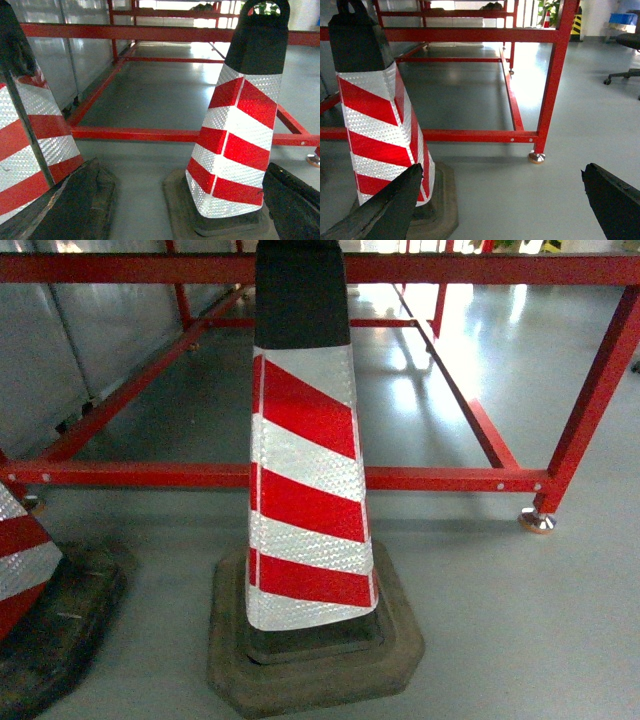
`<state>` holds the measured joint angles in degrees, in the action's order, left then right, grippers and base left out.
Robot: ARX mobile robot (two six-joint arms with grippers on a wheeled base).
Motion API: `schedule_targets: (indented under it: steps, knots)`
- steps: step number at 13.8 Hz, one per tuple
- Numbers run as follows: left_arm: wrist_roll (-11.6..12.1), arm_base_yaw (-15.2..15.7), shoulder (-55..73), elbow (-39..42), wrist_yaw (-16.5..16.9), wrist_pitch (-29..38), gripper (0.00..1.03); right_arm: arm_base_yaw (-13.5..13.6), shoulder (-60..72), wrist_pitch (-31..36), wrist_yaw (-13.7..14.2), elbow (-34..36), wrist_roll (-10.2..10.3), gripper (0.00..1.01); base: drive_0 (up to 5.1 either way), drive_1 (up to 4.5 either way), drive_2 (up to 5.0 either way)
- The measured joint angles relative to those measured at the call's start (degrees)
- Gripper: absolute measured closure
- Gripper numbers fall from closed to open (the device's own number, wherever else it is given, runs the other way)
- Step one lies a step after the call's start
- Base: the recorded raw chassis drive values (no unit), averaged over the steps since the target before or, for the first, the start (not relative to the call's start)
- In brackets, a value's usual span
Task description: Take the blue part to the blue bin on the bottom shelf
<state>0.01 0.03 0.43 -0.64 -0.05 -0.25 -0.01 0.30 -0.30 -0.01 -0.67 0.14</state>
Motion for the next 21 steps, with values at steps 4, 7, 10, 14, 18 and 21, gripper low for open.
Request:
schedule_targets:
  steps: [4, 7, 10, 14, 18, 21]
  knots:
    - [0.0, 0.0, 0.0, 0.0, 0.0, 0.02, 0.05, 0.0, 0.0, 0.0, 0.0, 0.0, 0.0, 0.03, 0.0, 0.0, 0.0]
    - [0.0, 0.0, 0.0, 0.0, 0.0, 0.02, 0.05, 0.0, 0.0, 0.0, 0.0, 0.0, 0.0, 0.03, 0.0, 0.0, 0.0]
    - [0.0, 0.0, 0.0, 0.0, 0.0, 0.02, 0.05, 0.0, 0.0, 0.0, 0.0, 0.0, 0.0, 0.03, 0.0, 0.0, 0.0]
    - [0.0, 0.0, 0.0, 0.0, 0.0, 0.02, 0.05, 0.0, 0.0, 0.0, 0.0, 0.0, 0.0, 0.03, 0.0, 0.0, 0.0]
    - [0.0, 0.0, 0.0, 0.0, 0.0, 0.02, 0.05, 0.0, 0.0, 0.0, 0.0, 0.0, 0.0, 0.03, 0.0, 0.0, 0.0]
    - [0.0, 0.0, 0.0, 0.0, 0.0, 0.02, 0.05, 0.0, 0.0, 0.0, 0.0, 0.0, 0.0, 0.03, 0.0, 0.0, 0.0]
